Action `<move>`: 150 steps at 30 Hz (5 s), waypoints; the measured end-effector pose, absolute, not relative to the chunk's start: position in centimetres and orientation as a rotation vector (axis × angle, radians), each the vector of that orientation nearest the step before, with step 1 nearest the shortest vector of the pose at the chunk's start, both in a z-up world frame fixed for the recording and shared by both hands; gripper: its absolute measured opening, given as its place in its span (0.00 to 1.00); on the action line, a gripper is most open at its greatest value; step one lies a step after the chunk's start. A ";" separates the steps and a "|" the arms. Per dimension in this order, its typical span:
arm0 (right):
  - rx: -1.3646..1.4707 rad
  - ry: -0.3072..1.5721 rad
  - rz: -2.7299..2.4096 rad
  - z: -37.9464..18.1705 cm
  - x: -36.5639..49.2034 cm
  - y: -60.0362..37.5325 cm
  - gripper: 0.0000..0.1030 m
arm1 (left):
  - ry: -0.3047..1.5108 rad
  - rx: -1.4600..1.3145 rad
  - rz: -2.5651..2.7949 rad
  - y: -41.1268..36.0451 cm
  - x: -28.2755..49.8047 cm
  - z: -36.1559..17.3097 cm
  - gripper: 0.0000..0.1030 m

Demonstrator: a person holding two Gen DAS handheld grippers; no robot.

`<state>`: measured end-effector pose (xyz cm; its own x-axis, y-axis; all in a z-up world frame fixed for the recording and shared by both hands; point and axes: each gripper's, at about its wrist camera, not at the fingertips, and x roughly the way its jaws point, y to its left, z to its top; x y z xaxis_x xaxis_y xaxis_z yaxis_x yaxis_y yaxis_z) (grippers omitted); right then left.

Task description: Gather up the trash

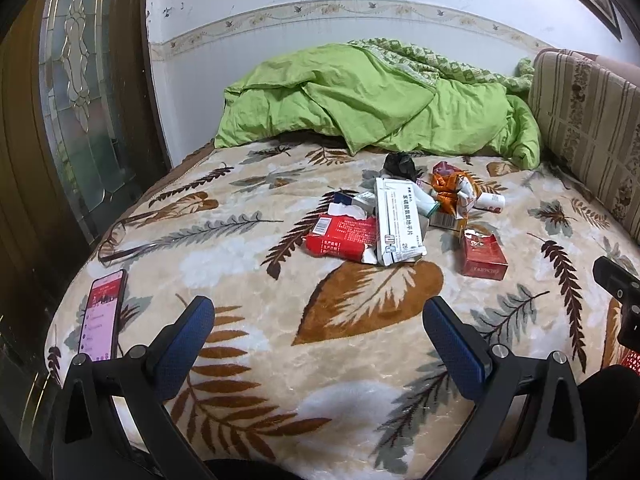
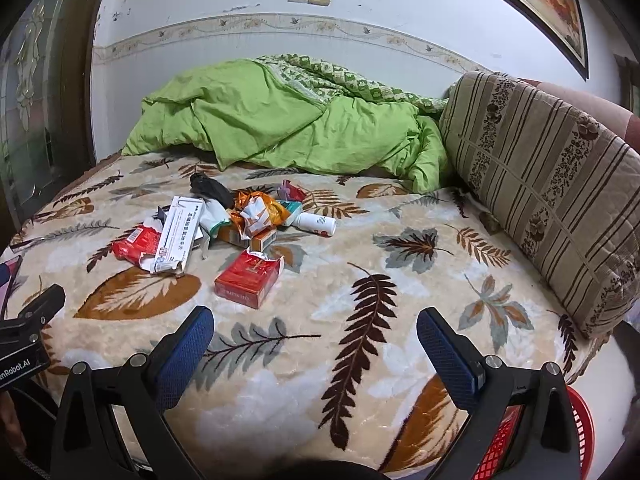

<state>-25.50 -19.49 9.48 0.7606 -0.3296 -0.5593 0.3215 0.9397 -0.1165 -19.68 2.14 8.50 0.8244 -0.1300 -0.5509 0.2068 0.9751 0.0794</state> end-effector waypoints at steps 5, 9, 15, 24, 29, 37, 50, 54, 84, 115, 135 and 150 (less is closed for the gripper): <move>0.007 0.640 -0.353 9.1 -25.2 -19.9 0.99 | 0.590 0.126 -0.182 2.3 -19.5 8.2 1.00; 0.012 0.646 -0.351 9.0 -25.1 -20.1 0.99 | 0.592 0.130 -0.181 2.1 -19.1 8.2 1.00; 0.011 0.651 -0.348 9.0 -25.0 -20.0 0.99 | 0.595 0.132 -0.182 2.0 -19.1 8.1 1.00; 0.010 0.653 -0.349 8.8 -25.0 -20.0 0.99 | 0.596 0.134 -0.182 2.0 -19.1 8.1 1.00; 0.011 0.653 -0.349 8.8 -25.0 -19.9 0.99 | 0.597 0.134 -0.182 1.9 -19.1 8.1 1.00; 0.011 0.653 -0.348 8.8 -25.0 -19.9 0.99 | 0.597 0.133 -0.180 1.9 -19.1 8.1 1.00; 0.021 0.661 -0.337 8.6 -25.0 -19.7 0.99 | 0.609 0.111 -0.226 1.5 -19.7 8.5 1.00; 0.057 0.669 -0.288 9.2 -24.8 -19.8 0.99 | 0.661 0.066 -0.238 2.1 -19.3 9.0 1.00; 0.257 0.828 -0.083 7.7 -17.4 -20.3 0.82 | 0.901 -0.142 -0.259 4.3 -11.4 7.1 0.81; 0.372 0.939 -0.150 1.2 -7.5 -23.7 0.58 | 1.133 -0.603 -0.223 2.2 2.2 1.3 0.31; 0.232 0.833 -0.074 3.5 -9.0 -21.0 0.58 | 0.860 -0.241 -0.298 2.5 -5.4 6.1 0.13; 0.162 0.853 0.007 3.2 -11.8 -17.5 0.58 | 0.808 -0.182 -0.327 3.0 -9.8 5.9 0.13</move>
<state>-11.80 -17.46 3.16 0.6581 0.0710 -0.7495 0.0588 0.9877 0.1452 -9.83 2.97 5.85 0.6445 -0.3539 -0.6778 0.2165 0.9346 -0.2822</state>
